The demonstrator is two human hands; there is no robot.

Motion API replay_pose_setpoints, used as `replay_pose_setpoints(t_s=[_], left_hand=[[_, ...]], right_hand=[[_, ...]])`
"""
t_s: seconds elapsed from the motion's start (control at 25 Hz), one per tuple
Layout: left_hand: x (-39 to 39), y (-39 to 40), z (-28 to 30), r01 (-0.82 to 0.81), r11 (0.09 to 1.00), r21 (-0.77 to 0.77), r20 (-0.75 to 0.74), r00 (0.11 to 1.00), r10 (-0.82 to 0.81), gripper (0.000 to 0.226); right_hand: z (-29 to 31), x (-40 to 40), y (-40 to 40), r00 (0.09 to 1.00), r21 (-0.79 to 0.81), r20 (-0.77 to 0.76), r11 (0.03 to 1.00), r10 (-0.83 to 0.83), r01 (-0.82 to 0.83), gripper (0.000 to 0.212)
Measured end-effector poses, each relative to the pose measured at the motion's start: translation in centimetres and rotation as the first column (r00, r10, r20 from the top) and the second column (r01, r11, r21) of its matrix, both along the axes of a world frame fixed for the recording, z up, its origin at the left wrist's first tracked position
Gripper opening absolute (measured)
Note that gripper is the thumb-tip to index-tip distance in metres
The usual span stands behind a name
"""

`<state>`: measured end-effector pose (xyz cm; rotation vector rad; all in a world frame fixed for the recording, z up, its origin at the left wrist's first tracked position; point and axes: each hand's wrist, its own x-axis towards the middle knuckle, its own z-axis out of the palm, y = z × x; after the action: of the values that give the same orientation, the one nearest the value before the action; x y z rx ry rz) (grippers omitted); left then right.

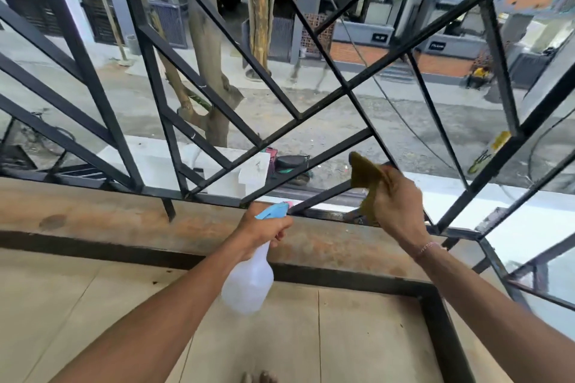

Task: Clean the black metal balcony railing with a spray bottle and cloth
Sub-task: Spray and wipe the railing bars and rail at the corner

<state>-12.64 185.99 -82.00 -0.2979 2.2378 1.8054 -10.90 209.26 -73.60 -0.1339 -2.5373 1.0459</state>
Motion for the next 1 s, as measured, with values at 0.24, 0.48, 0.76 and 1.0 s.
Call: replay_pose_setpoints(t_s=[0.24,0.48,0.76,1.0], left_hand=[[-0.7,0.8,-0.5,0.053,0.997,0.054,-0.023,0.998,-0.052,0.009],[-0.7,0.0,-0.9,0.022,1.0,0.008,-0.038,0.999,-0.022,0.008],[-1.1,-2.9,-1.1,0.011,1.0,0.007,-0.02,1.0,-0.011,0.011],[-1.3,-2.0,-1.2,0.011,1.0,0.004,-0.021,1.0,-0.011,0.007]], right_hand=[[-7.3,-2.8,-0.5,0.983,0.869,0.16,0.46,0.09,-0.184,0.061],[-10.5,-4.2,-6.4,0.946,0.874,0.302,0.364,0.114,-0.323,0.062],[-15.7,-5.8,-11.4,0.912,0.881,0.329,0.267,0.246,-0.39,0.06],[-12.2,-5.1,-8.1,0.929,0.921,0.287,0.198,0.231,-0.334,0.054]])
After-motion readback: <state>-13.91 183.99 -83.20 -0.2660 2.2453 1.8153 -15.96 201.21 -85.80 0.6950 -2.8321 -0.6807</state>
